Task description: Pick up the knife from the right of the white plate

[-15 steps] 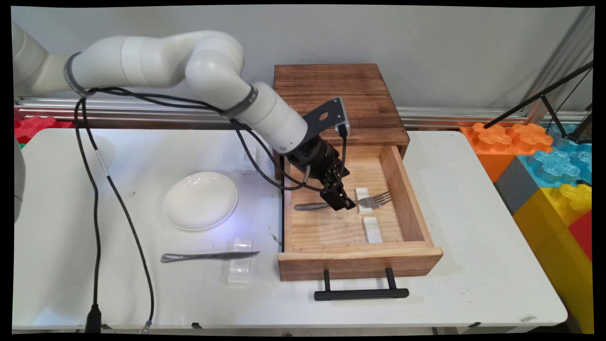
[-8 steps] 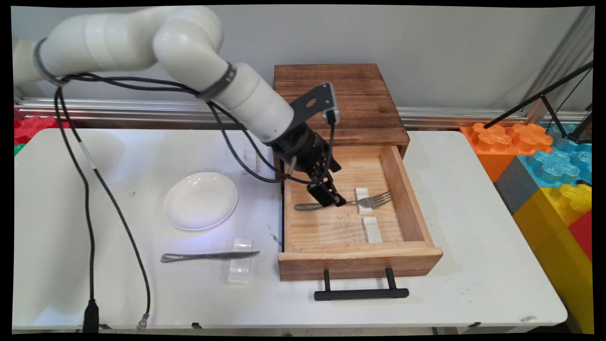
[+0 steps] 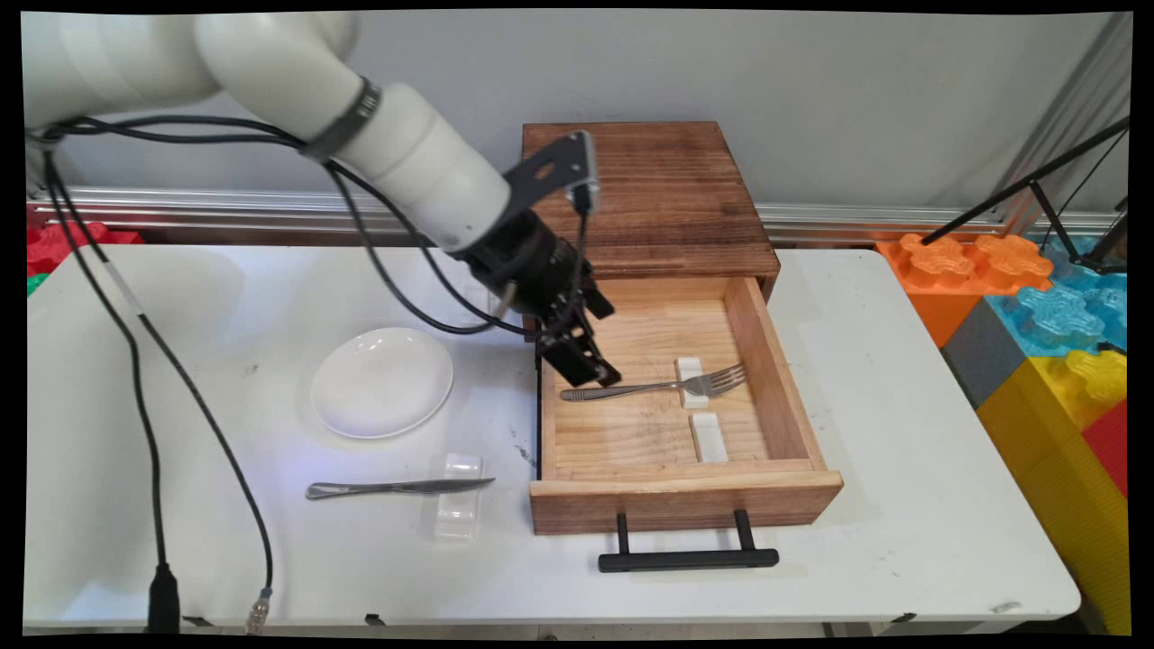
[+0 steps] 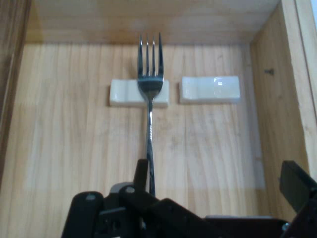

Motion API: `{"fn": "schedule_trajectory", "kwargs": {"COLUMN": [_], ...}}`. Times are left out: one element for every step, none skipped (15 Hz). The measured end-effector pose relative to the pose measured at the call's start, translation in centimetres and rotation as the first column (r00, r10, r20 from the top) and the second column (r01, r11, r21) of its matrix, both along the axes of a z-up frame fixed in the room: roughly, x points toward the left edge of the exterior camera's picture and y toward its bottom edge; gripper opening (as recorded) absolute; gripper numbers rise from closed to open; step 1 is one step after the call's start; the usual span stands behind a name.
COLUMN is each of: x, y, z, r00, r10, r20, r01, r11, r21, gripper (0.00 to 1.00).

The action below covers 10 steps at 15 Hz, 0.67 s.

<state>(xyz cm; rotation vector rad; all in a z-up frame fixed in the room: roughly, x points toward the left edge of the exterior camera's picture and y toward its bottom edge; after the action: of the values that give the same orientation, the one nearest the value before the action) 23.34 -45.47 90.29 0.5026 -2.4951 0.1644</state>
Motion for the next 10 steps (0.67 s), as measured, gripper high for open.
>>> {"fn": "schedule_trajectory", "kwargs": {"x": [0.4, 1.1, 1.9, 2.9, 3.7, 4.6, 5.7, 6.5, 7.1, 8.0], "y": [0.2, 0.6, 1.0, 1.4, 1.8, 2.2, 2.7, 3.0, 3.3, 3.7], "z": [0.3, 0.6, 1.0, 1.4, 1.6, 1.9, 2.2, 2.4, 2.5, 2.6], "r00": [1.0, 1.0, 1.0, 1.0, 1.0, 1.0, 1.0, 1.0, 1.0, 1.0], "r10": [0.001, 0.001, 0.001, 0.0, 0.0, -0.002, -0.001, 0.0, 0.002, 0.004], "r20": [0.002, 0.006, 0.01, 0.015, 0.018, 0.021, 0.023, 0.024, 0.025, 0.027], "r01": [-0.001, -0.001, -0.001, 0.0, 0.0, 0.002, 0.001, -0.001, -0.003, -0.005], "r11": [1.0, 1.0, 1.0, 1.0, 1.0, 1.0, 1.0, 0.999, 0.999, 0.999], "r21": [0.0, 0.001, 0.004, 0.008, 0.013, 0.021, 0.029, 0.036, 0.042, 0.051], "gripper": [1.0, 1.0, 1.0, 1.0, 1.0, 1.0, 1.0, 1.0, 1.0, 1.0]}}
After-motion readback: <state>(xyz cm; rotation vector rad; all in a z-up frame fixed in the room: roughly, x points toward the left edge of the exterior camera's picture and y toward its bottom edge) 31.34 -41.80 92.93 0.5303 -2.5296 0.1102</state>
